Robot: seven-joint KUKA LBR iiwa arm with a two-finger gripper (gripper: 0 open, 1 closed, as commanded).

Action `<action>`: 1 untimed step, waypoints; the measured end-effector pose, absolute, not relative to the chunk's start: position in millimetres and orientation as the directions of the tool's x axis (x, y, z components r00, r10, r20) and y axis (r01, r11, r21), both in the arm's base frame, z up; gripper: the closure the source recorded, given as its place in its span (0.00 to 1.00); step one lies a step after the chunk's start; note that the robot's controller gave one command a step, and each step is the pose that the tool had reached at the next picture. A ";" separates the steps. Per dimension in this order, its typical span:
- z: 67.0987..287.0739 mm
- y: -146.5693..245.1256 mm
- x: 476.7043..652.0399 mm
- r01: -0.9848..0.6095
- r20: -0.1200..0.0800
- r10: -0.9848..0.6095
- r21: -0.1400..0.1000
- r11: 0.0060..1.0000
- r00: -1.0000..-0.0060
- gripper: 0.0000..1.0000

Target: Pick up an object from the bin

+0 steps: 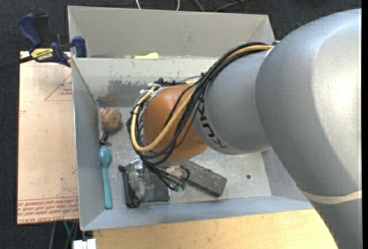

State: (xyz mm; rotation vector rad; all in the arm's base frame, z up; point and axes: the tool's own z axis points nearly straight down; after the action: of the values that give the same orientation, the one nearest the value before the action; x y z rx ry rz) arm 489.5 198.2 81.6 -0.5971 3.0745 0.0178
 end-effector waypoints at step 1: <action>81.5 198.0 489.5 -0.374 -0.011 -0.374 0.009 0.927 -0.927 1.00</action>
Offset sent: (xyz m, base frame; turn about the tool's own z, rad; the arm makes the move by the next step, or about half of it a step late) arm 0.0465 0.0089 -0.0021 0.3082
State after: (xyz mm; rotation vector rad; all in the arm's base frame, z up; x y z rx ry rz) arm 489.5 198.0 81.5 -0.5964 3.0749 0.0179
